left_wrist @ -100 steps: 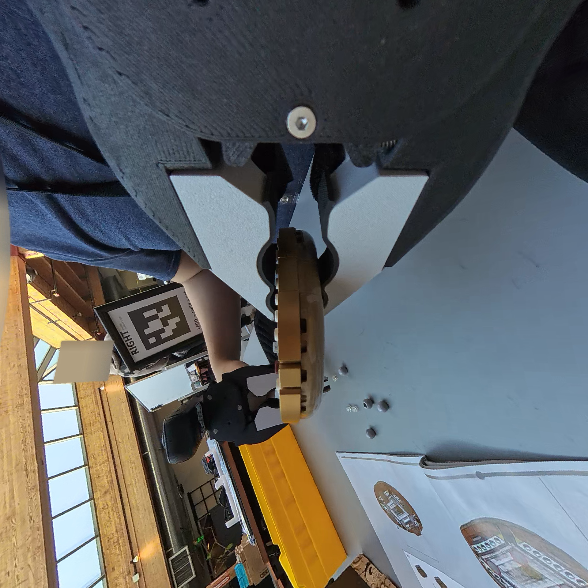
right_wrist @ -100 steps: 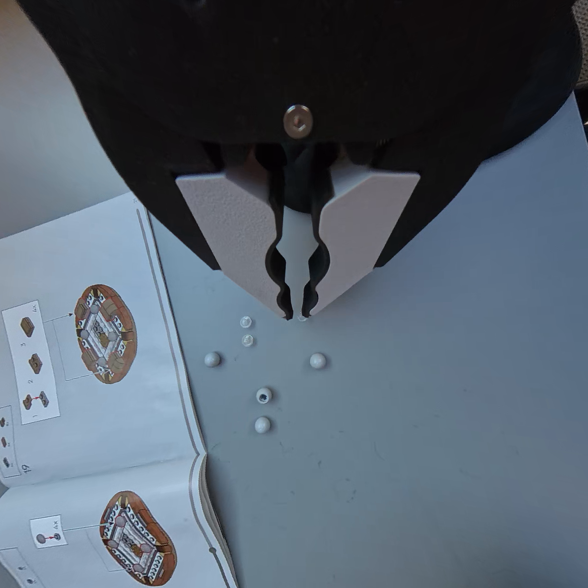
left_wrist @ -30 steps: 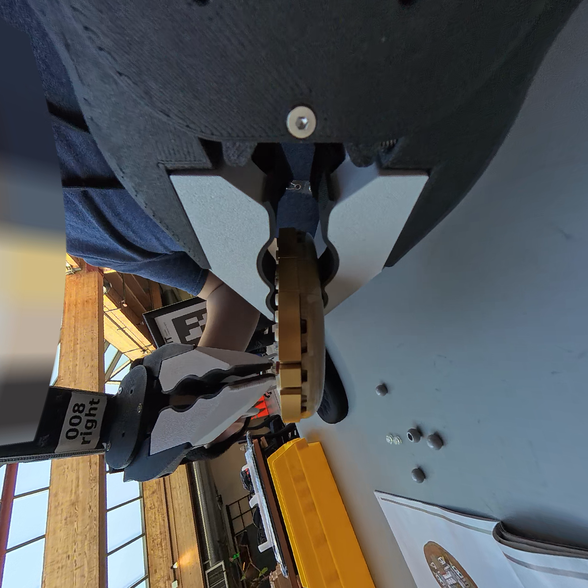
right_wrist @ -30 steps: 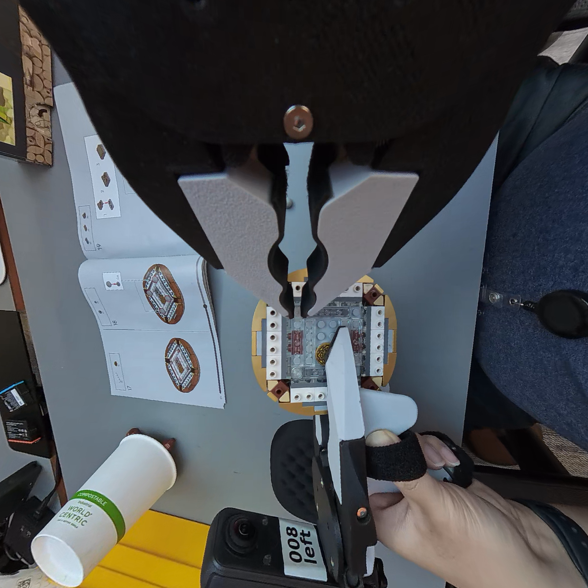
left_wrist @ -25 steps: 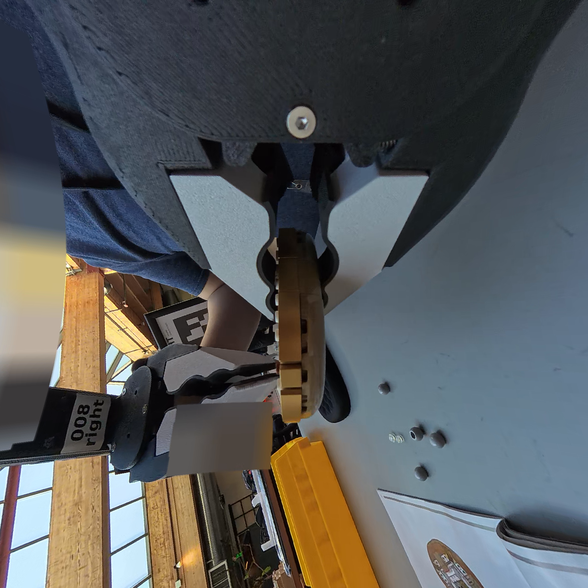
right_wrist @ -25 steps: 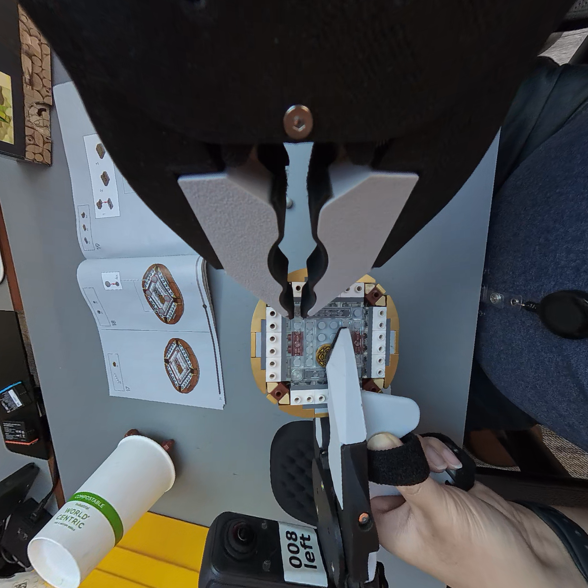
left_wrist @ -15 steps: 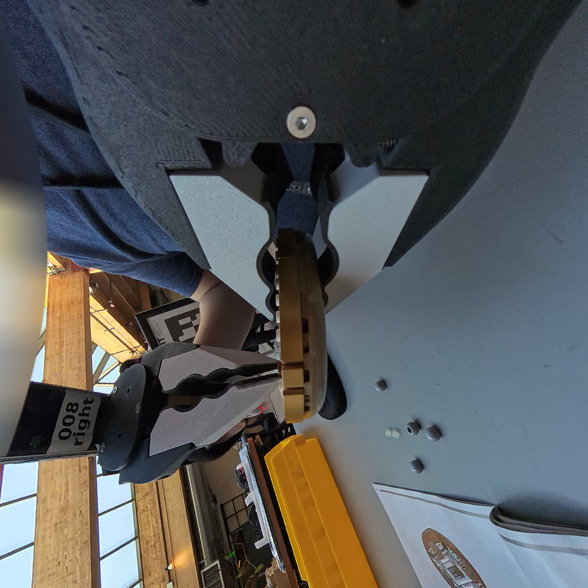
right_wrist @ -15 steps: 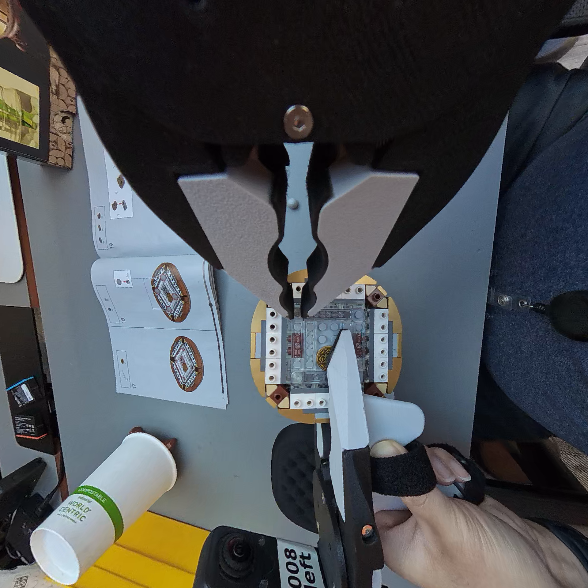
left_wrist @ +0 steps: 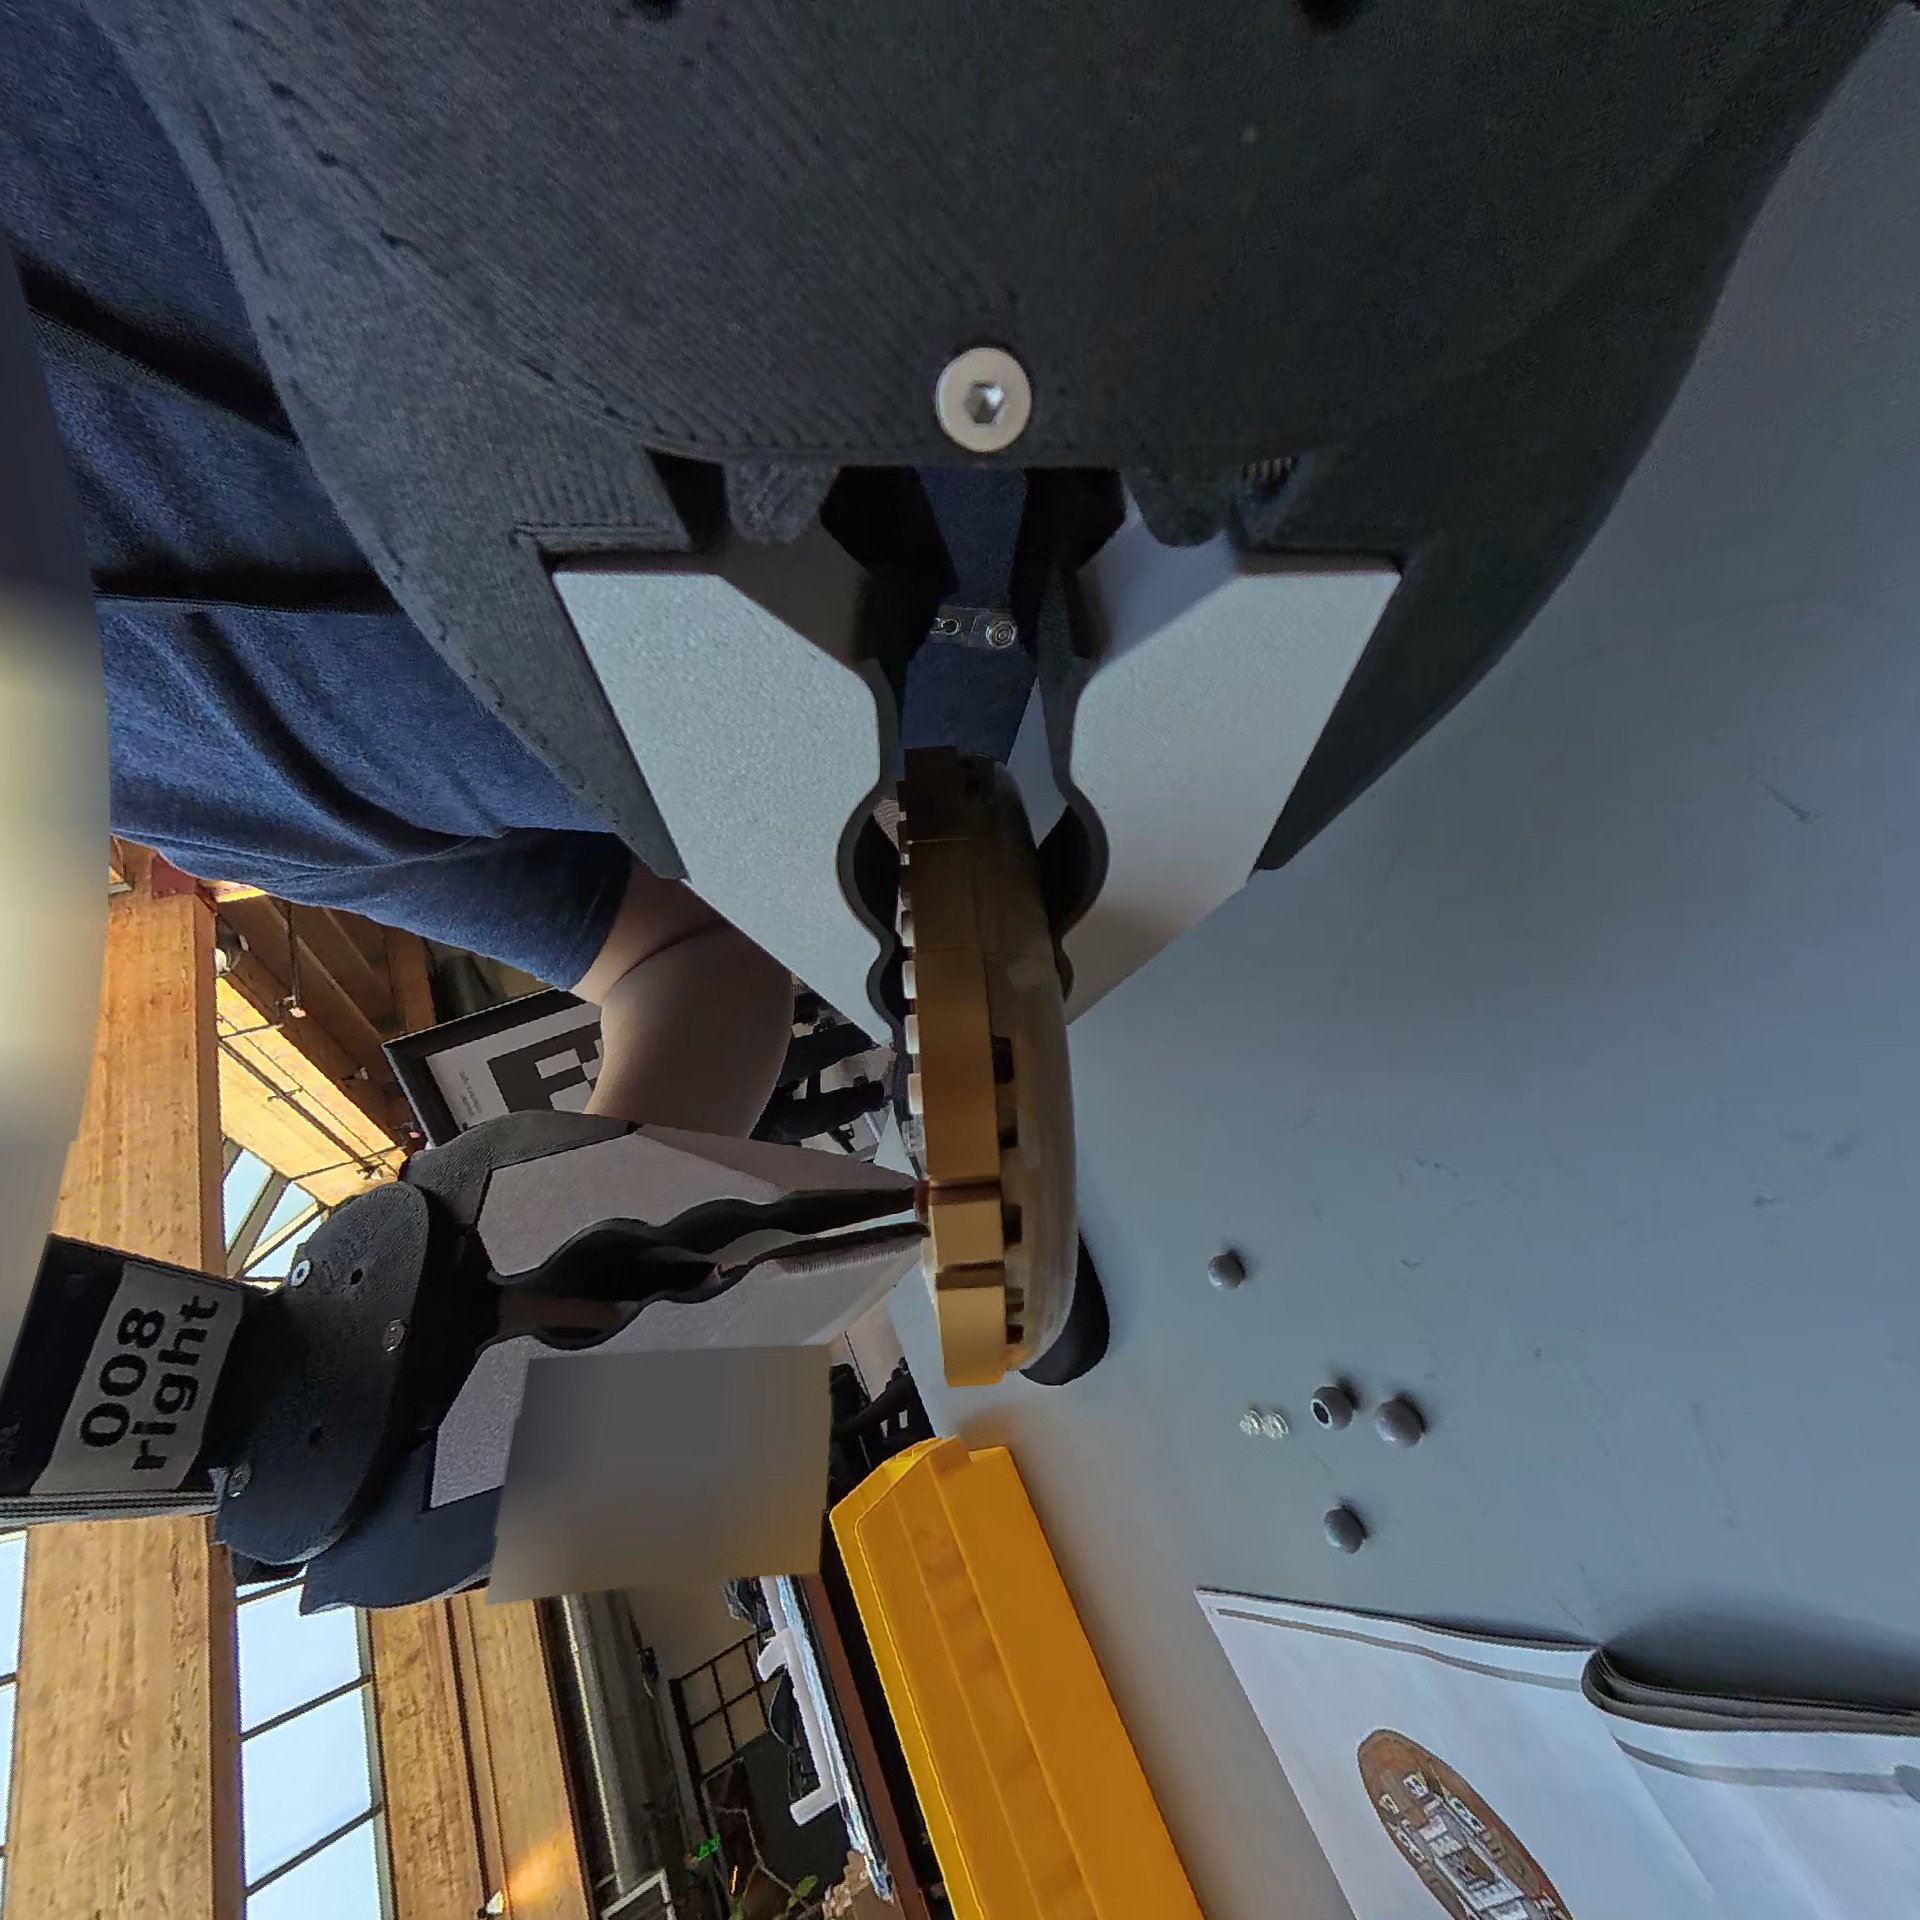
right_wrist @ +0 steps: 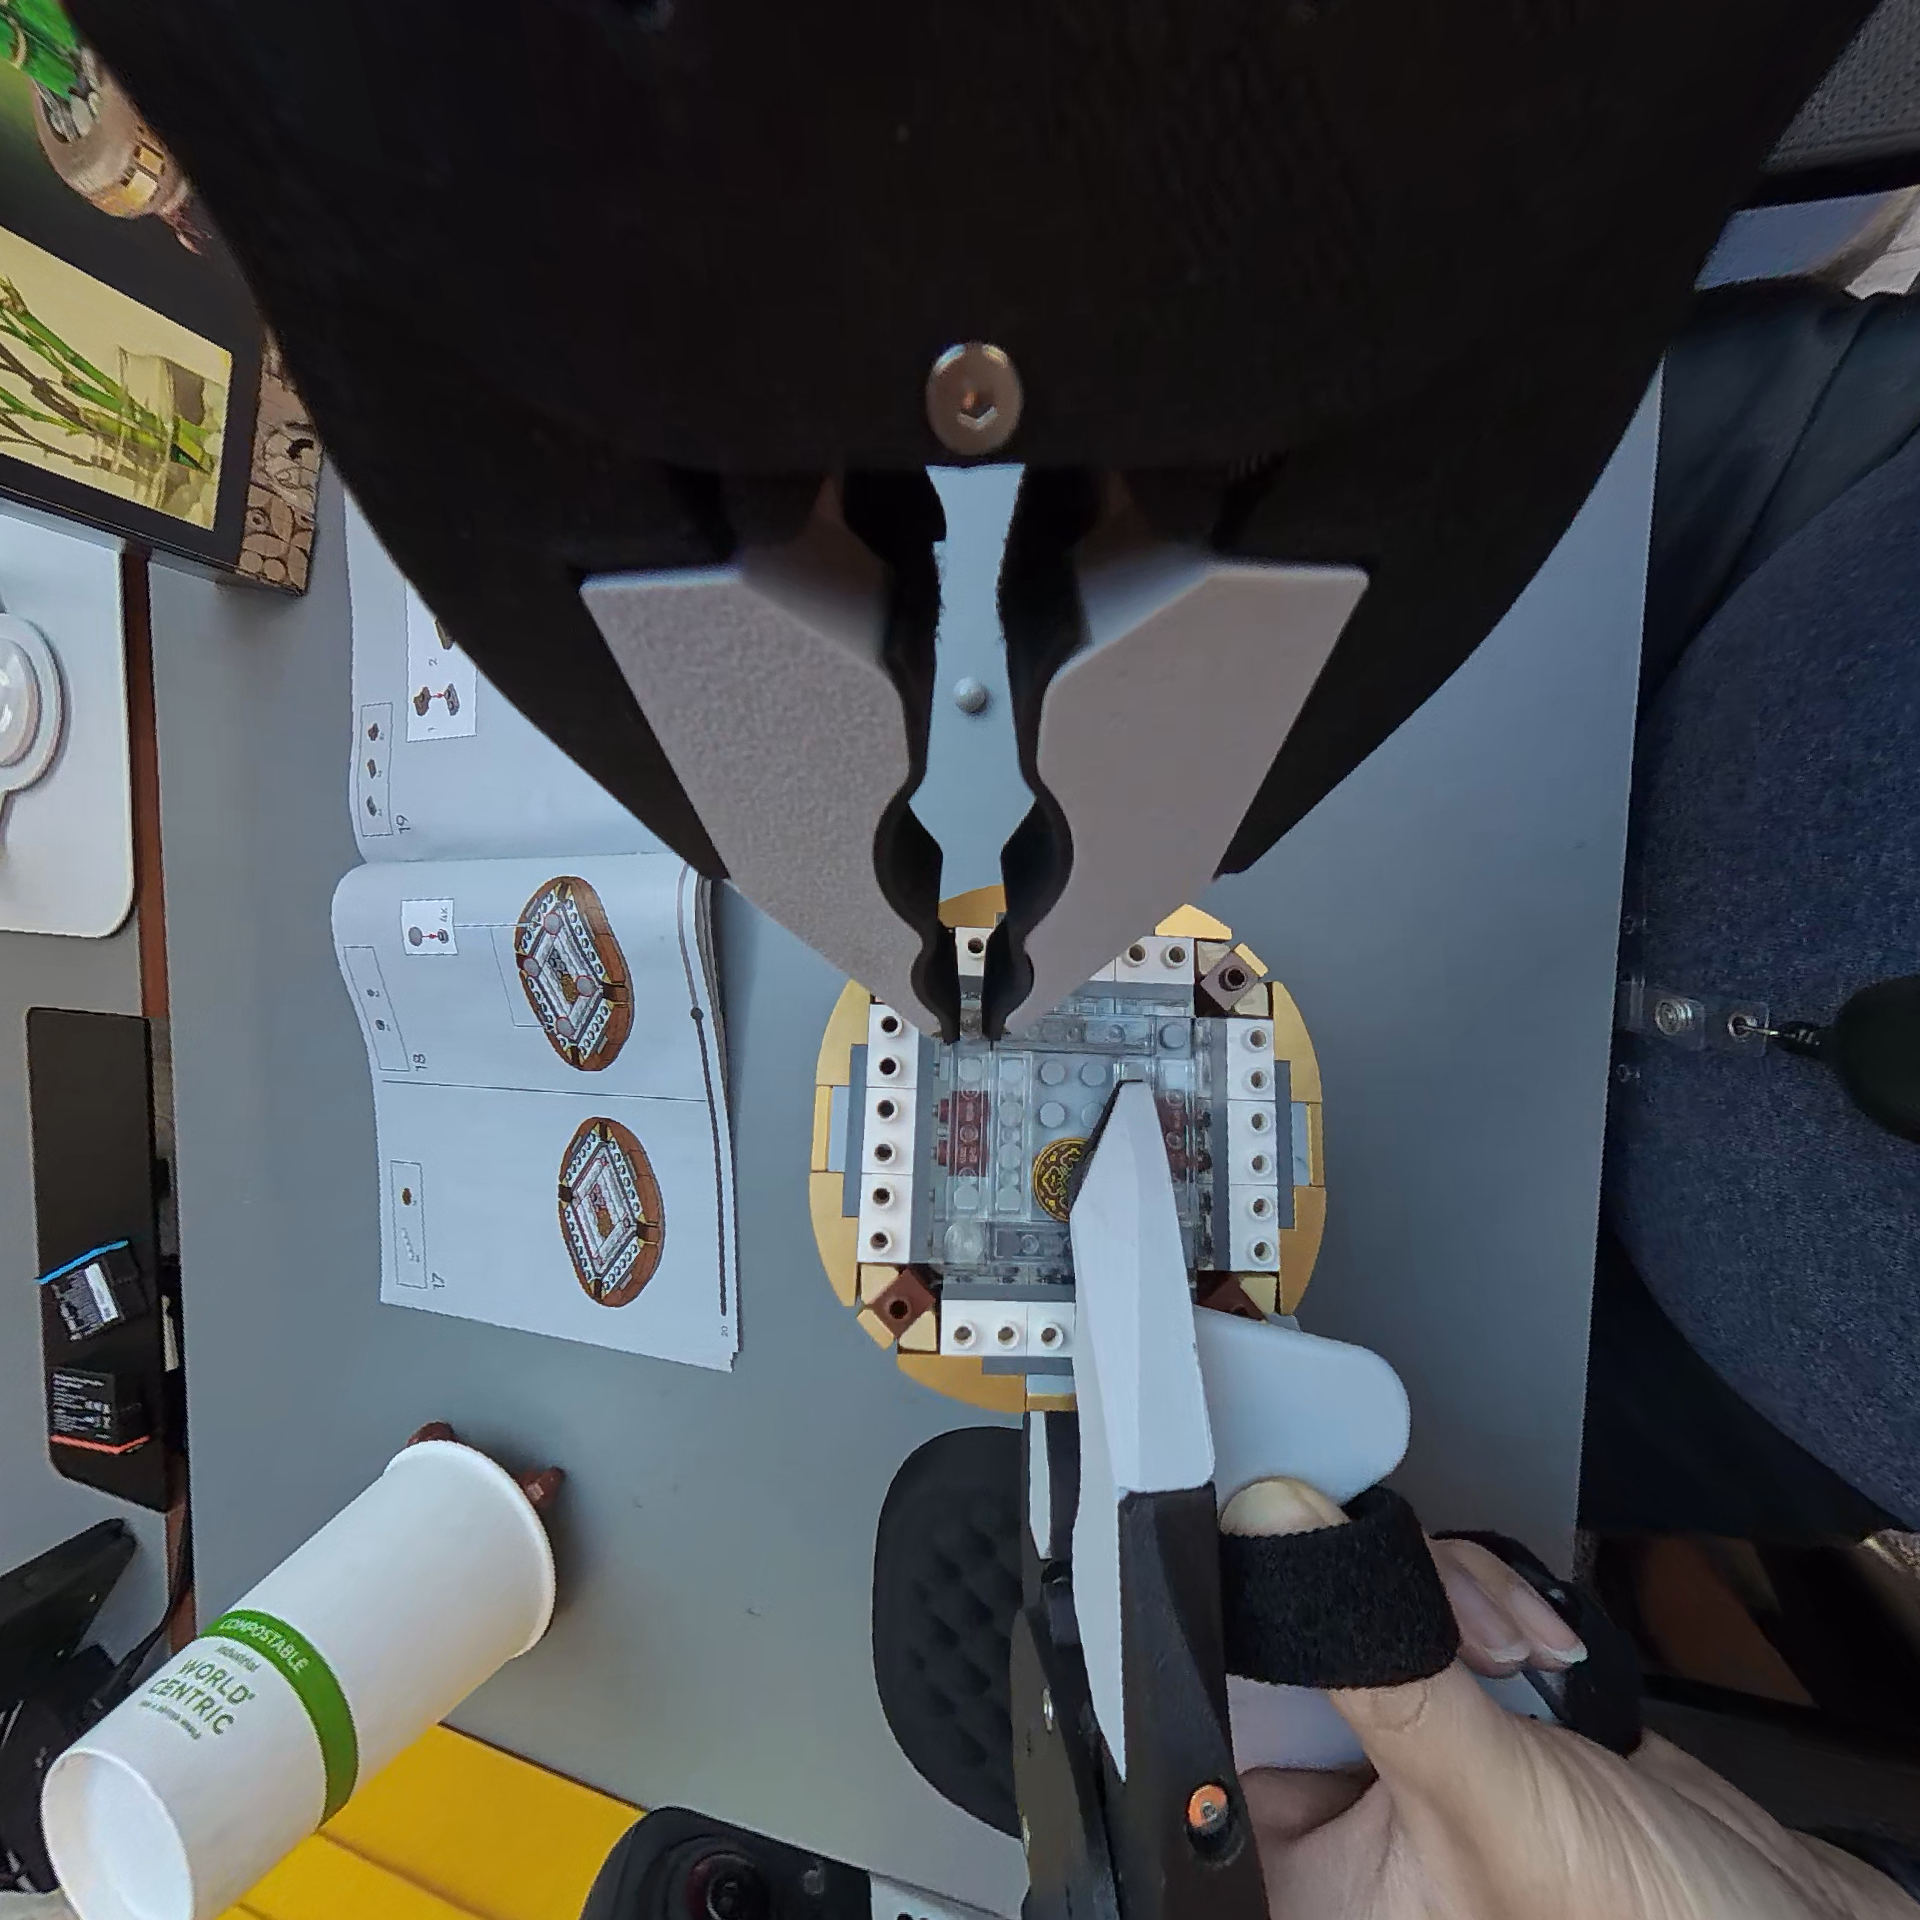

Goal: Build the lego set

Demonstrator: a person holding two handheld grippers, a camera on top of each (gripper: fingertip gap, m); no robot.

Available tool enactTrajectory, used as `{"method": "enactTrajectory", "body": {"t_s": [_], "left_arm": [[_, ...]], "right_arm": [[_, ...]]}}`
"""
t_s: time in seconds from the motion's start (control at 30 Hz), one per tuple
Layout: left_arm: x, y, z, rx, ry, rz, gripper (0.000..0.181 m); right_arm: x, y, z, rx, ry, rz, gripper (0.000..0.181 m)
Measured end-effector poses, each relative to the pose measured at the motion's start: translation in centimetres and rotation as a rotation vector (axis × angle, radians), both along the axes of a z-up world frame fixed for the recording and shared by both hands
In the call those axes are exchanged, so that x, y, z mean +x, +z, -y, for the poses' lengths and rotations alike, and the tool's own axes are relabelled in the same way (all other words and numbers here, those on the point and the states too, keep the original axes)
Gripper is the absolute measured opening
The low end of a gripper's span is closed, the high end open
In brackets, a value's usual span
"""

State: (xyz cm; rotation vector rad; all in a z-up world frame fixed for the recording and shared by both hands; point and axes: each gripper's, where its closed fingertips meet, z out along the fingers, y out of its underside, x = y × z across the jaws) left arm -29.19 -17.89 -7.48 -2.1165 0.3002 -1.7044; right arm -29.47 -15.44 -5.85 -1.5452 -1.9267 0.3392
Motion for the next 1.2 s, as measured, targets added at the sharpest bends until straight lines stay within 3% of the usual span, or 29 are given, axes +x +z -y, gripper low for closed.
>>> {"method": "enactTrajectory", "body": {"t_s": [0.47,0.8,0.93,1.07,1.2], "left_arm": [[0.3,-0.6,0.1,-0.025,-0.006,0.003,0.02],[0.2,-0.3,-0.1,-0.052,-0.007,0.063,0.019],[0.3,-0.3,-0.1,-0.07,-0.008,0.092,0.019],[0.2,-0.2,0.1,-0.057,-0.014,0.089,0.019],[0.4,1.4,0.8,0.009,-0.045,0.13,0.019]], "right_arm": [[0.3,-0.7,-0.1,0.09,-0.009,0.115,0.004],[0.2,-0.4,-0.3,0.04,-0.026,0.038,0.006],[0.2,-0.1,-0.4,0.037,-0.045,0.004,0.016],[0.3,1.8,-0.2,-0.101,-0.072,-0.169,0.026],[1.1,2.4,-0.9,-0.539,-0.184,-0.366,0.049]]}}
